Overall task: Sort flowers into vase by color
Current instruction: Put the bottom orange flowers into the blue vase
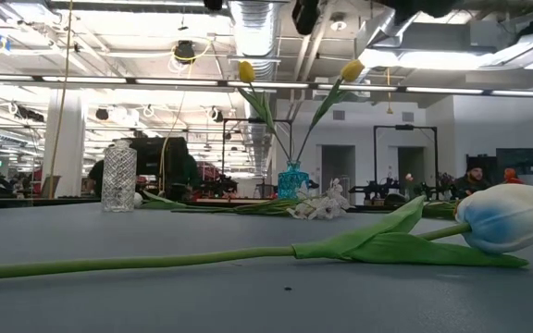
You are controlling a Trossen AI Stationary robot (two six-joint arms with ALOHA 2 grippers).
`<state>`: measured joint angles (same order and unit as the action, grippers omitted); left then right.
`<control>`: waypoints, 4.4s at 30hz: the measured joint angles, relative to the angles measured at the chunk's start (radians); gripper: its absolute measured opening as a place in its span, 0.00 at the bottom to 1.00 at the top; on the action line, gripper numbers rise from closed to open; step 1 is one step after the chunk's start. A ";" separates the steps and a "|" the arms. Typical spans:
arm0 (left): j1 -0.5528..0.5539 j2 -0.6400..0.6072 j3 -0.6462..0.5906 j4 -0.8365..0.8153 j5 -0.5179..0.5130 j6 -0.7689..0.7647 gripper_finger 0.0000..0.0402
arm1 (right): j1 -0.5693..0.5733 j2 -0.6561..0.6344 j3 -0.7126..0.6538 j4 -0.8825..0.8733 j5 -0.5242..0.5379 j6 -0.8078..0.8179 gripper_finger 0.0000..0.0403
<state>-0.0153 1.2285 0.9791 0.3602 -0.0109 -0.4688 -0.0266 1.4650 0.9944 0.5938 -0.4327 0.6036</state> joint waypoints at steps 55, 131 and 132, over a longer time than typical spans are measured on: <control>-0.051 0.000 0.000 -0.328 -0.478 -0.226 0.00 | 0.053 0.174 0.386 -0.703 0.547 -0.299 0.50; -0.170 -0.039 0.000 -0.664 -0.292 -0.172 0.53 | -0.707 0.229 0.127 0.027 0.097 -0.158 0.07; -0.170 -0.042 0.000 -0.663 -0.292 -0.173 0.53 | -0.707 0.238 0.127 0.029 0.093 -0.159 0.07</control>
<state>-0.1852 1.1867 0.9787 -0.3027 -0.3031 -0.6418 -0.7340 1.7033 1.1213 0.6228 -0.3399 0.4449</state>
